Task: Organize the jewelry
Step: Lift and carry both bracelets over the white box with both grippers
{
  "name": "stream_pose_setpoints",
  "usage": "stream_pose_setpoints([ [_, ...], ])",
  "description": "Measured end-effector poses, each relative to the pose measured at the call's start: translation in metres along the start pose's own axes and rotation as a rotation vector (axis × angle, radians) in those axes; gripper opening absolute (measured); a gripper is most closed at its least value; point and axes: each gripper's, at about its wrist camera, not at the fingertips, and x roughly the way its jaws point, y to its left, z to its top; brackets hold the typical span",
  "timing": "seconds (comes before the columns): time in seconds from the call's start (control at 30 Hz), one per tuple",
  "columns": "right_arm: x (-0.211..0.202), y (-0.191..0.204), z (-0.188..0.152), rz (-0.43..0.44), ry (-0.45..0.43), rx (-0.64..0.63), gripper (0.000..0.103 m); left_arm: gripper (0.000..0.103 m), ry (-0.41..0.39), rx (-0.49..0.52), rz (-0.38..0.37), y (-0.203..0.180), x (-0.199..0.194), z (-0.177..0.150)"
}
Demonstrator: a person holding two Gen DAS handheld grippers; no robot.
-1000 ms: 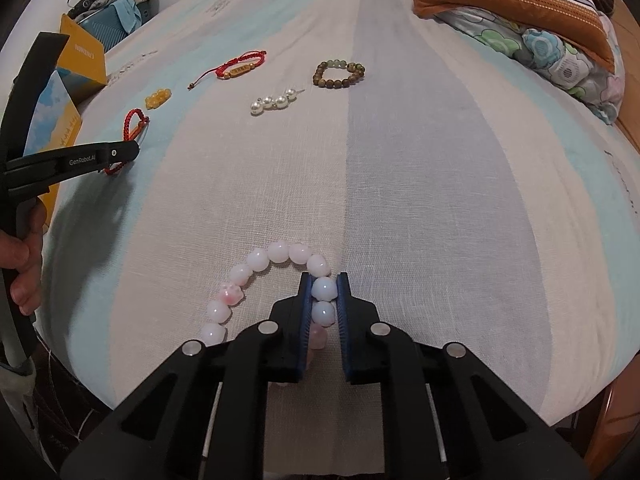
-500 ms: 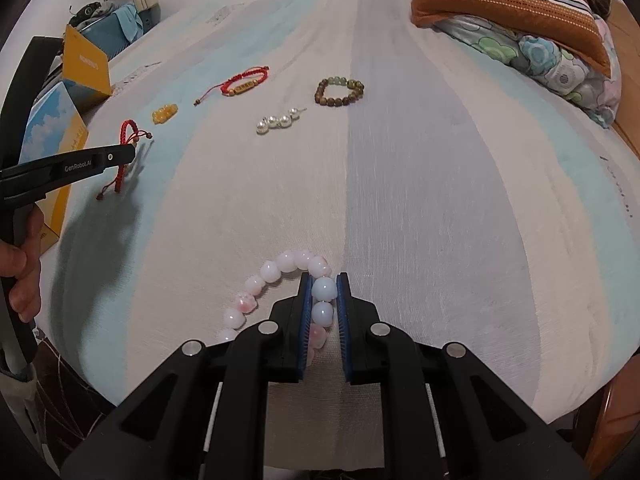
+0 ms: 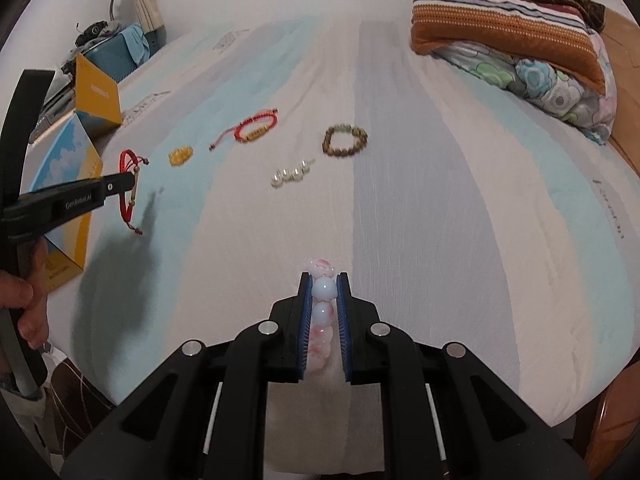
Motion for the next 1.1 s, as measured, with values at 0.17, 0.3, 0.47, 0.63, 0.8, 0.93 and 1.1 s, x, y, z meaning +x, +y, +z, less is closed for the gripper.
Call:
stream_pose_setpoints([
  [0.17, -0.007, 0.008, 0.016, 0.000, -0.024, -0.010, 0.011, 0.005, -0.024, -0.005, 0.010, 0.004, -0.017, 0.006],
  [0.3, -0.012, 0.017, 0.030, 0.004, -0.037, -0.018, 0.011, 0.005, -0.041, -0.006, 0.015, 0.006, -0.029, 0.010],
  [0.47, -0.020, 0.029, 0.046, 0.013, -0.062, -0.029, 0.011, 0.005, -0.065, -0.017, 0.027, 0.013, -0.048, 0.014],
  [0.63, -0.029, 0.047, 0.064, 0.033, -0.083, -0.044, 0.011, 0.005, -0.085, -0.029, 0.047, 0.023, -0.066, 0.016],
  [0.8, -0.037, 0.069, 0.078, 0.057, -0.101, -0.062, 0.011, 0.005, -0.113, -0.049, 0.058, 0.036, -0.087, 0.016],
  [0.93, -0.048, 0.095, 0.088, 0.082, -0.121, -0.093, 0.011, 0.005, -0.134, -0.064, 0.080, 0.052, -0.104, 0.014],
  [1.1, -0.058, 0.129, 0.099, 0.114, -0.141, -0.130, 0.011, 0.005, -0.144, -0.098, 0.115, 0.080, -0.119, 0.009],
])
